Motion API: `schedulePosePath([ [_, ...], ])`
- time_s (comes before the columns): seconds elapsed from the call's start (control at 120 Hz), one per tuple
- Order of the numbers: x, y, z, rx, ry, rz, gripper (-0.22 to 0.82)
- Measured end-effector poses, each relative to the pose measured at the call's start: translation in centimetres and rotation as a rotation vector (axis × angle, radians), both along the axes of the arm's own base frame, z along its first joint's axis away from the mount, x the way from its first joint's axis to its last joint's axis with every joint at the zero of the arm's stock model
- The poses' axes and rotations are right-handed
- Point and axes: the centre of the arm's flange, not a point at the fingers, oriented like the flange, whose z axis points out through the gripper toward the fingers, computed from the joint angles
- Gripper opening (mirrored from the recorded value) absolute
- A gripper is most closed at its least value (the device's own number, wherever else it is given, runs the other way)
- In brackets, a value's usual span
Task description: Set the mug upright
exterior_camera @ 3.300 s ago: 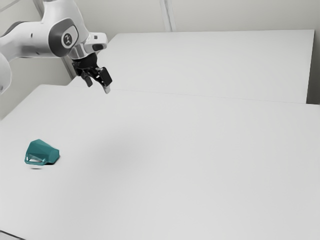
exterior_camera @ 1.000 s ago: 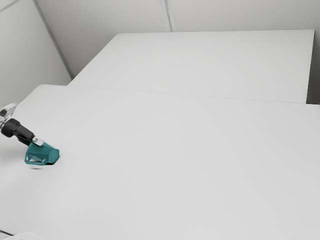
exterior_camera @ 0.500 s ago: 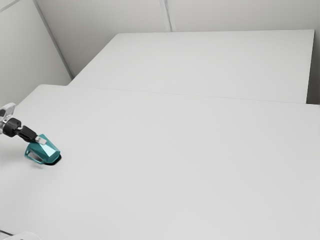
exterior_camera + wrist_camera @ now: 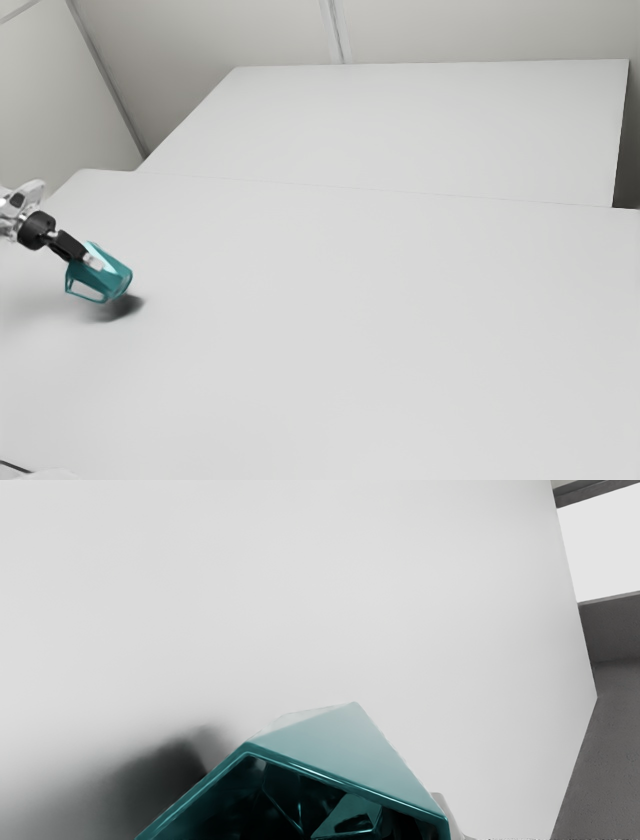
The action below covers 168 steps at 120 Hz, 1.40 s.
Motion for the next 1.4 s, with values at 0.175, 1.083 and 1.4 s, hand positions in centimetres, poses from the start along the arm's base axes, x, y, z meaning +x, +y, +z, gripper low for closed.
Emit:
schedulePosePath([
  [0.175, 0.7, -4.5, 4.4, 0.055, -0.008, -0.059, -0.18],
  [1.083, 7.8, -38.7, 3.6, 0.781, -0.060, -0.335, -0.18],
  [1.4, 9.9, -42.4, 0.8, 0.966, -0.119, -0.293, -0.18],
])
